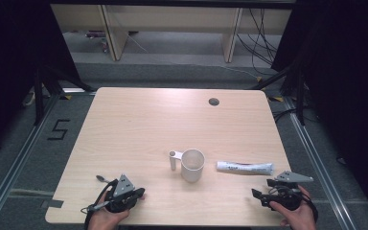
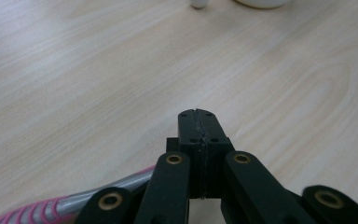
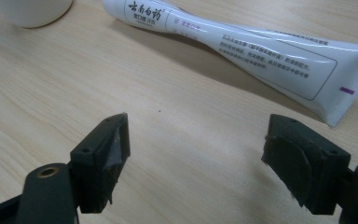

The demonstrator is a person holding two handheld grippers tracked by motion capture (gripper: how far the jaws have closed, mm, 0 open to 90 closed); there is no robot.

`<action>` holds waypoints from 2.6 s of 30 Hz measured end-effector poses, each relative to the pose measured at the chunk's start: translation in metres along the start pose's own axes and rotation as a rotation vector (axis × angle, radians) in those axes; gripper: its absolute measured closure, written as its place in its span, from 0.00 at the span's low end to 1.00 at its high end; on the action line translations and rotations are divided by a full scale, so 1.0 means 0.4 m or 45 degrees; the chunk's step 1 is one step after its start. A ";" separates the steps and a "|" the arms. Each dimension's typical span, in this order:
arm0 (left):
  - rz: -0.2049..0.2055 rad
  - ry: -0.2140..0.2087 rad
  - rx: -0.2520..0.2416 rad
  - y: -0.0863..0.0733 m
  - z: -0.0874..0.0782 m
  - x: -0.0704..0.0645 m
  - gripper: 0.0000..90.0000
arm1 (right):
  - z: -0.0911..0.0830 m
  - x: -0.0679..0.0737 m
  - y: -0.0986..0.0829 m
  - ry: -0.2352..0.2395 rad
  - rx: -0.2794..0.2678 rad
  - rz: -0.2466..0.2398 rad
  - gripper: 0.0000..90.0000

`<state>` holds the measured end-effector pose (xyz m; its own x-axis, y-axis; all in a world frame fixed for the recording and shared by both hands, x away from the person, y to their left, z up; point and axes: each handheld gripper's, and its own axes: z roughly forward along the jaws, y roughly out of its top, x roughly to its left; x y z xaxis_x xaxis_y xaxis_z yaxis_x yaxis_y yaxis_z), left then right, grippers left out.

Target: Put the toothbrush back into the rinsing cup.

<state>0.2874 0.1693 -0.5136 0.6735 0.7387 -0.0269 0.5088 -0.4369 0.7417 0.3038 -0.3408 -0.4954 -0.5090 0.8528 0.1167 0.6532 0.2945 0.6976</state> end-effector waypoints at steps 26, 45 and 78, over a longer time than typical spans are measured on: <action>-0.005 0.041 0.136 -0.073 -0.124 0.044 0.91 | 0.004 0.001 -0.001 0.006 0.011 0.004 0.26; -0.331 0.162 0.256 -0.048 -0.167 0.104 0.50 | 0.004 0.004 -0.002 0.008 0.033 0.001 0.26; -0.065 0.080 0.532 0.057 -0.063 0.119 0.75 | 0.010 0.011 -0.003 0.048 0.049 0.037 0.26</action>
<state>0.3175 0.2072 -0.4812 0.6144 0.7889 -0.0059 0.7230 -0.5600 0.4045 0.3030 -0.3355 -0.4987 -0.5096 0.8448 0.1635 0.6889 0.2867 0.6657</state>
